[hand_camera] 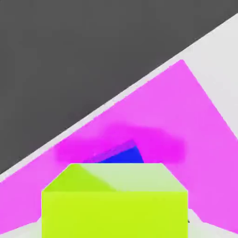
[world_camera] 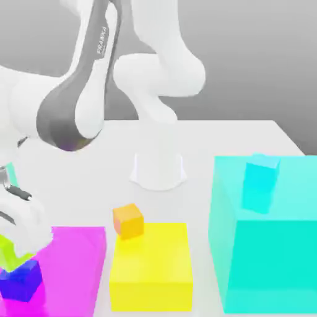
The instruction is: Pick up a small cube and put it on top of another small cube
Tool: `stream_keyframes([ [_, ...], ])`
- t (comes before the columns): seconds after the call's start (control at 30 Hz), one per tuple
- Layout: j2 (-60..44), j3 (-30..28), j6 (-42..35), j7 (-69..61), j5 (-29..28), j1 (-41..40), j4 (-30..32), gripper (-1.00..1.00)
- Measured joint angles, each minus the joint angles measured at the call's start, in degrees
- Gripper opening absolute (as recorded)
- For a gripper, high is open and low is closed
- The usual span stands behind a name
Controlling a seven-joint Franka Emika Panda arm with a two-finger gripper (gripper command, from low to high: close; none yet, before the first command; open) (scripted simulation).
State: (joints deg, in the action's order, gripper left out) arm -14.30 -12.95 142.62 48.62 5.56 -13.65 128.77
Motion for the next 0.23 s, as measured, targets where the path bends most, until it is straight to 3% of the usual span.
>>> stream_keyframes([
  [0.13,-0.9,0.1,0.9,-0.1,0.2,0.0,0.1,1.0],
  [0.23,2.7,-0.5,-3.3,1.0,-1.3,0.5,-0.7,1.0],
])
